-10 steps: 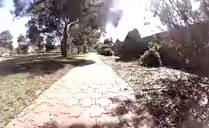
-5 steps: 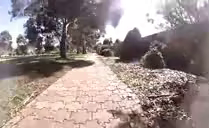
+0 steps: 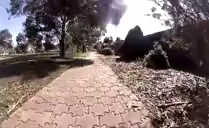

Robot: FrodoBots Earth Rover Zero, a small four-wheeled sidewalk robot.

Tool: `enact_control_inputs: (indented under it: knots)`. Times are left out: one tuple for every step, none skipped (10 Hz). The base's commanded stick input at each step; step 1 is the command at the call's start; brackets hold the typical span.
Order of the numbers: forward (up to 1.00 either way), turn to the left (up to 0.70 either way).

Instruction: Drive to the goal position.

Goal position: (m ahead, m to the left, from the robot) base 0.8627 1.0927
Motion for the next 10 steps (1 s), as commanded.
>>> enact_control_inputs:
  knots:
    - [0.58, 0.57]
    - [0.58, 0.38]
    - [0.58, 0.18]
    - [0.58, 0.00]
    - [0.58, 0.00]
    - [0.58, 0.00]
    - [0.58, 0.00]
    - [0.58, 0.00]
    - [0.58, 0.00]
    - [0.58, 0.00]
